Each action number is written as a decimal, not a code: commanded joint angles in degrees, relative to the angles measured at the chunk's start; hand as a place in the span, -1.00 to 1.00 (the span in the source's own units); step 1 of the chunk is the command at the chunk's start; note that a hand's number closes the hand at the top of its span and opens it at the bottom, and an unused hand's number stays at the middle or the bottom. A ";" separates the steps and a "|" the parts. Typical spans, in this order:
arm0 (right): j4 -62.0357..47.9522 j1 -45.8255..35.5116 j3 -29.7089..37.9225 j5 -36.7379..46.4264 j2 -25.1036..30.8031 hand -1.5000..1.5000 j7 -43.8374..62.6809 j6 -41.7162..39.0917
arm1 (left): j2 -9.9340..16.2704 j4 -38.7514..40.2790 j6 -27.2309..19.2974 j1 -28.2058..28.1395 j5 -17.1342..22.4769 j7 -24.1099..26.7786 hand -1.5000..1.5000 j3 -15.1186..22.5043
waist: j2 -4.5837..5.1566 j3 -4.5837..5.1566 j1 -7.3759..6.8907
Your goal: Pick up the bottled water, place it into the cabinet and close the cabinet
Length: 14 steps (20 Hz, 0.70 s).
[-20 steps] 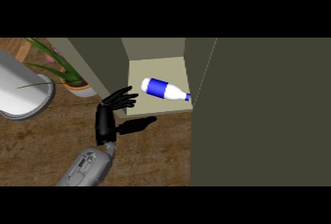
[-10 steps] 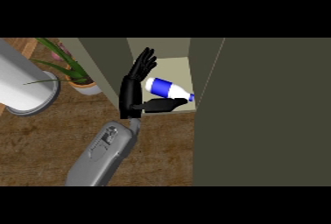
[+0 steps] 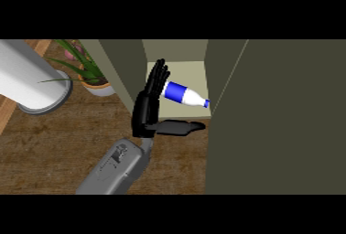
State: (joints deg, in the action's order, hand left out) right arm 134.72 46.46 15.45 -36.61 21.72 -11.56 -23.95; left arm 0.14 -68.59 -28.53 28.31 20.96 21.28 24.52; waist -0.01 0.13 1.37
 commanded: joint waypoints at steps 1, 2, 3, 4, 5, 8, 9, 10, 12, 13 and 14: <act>7.71 4.51 2.51 -3.88 -2.18 -1.00 1.21 -1.25 | -0.13 -7.60 -0.53 -7.20 1.39 0.74 -1.00 4.52 | -0.37 -0.08 -0.52; 11.70 4.97 1.76 -3.93 -1.58 -1.00 3.69 0.55 | -0.14 -8.23 -1.68 -7.44 1.78 1.62 -1.00 5.60 | -0.30 -0.03 -0.50; 10.43 4.00 0.79 -3.40 -2.36 -1.00 4.21 1.31 | 0.02 -10.45 -0.03 -10.88 -0.12 0.89 -1.00 5.21 | -0.29 -0.06 -1.15; 13.41 5.12 -0.40 -1.90 -3.78 -1.00 4.54 2.57 | -0.14 -7.57 1.62 -11.20 0.95 4.18 -1.00 4.74 | -0.16 -0.01 -0.66; 9.68 5.34 2.96 -2.99 -2.55 -1.00 2.11 -1.38 | -0.14 -9.39 0.19 -13.07 0.91 3.67 -1.00 7.37 | -0.25 -0.06 -0.51; 10.50 2.20 0.31 -1.08 -2.94 -1.00 4.41 1.61 | 0.70 -12.80 3.85 -15.24 1.48 2.60 -1.00 7.93 | -0.09 -0.04 -1.13; 7.91 -0.74 1.11 -0.80 -1.79 -1.00 4.09 1.71 | 2.04 -13.98 4.99 -19.37 1.08 4.82 1.00 9.42 | -0.08 -0.05 -1.54; 10.35 2.20 0.19 -0.55 -1.93 1.00 4.66 0.60 | 3.22 -19.46 4.42 -20.10 1.25 0.55 1.00 11.23 | -0.30 -0.05 -1.46; 11.37 3.90 0.49 -1.48 -0.76 1.00 4.92 -1.37 | 5.93 -18.06 8.09 -24.37 1.42 3.74 1.00 12.43 | -0.27 -0.01 -1.05; 12.49 5.93 0.12 -0.60 -1.06 1.00 4.52 -3.04 | 5.46 -21.68 6.31 -23.22 0.68 1.88 1.00 12.70 | -0.40 -0.04 -0.77; 11.21 4.83 0.06 -0.66 -0.89 1.00 4.30 -3.45 | 7.49 -22.90 7.38 -26.47 1.11 2.67 1.00 12.73 | -0.32 -0.05 -1.08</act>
State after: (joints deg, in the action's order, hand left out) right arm 134.85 47.85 14.92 -36.99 20.94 -10.76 -27.51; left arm 4.18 -86.25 -23.31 7.32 21.91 24.01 35.55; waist -0.27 0.09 0.35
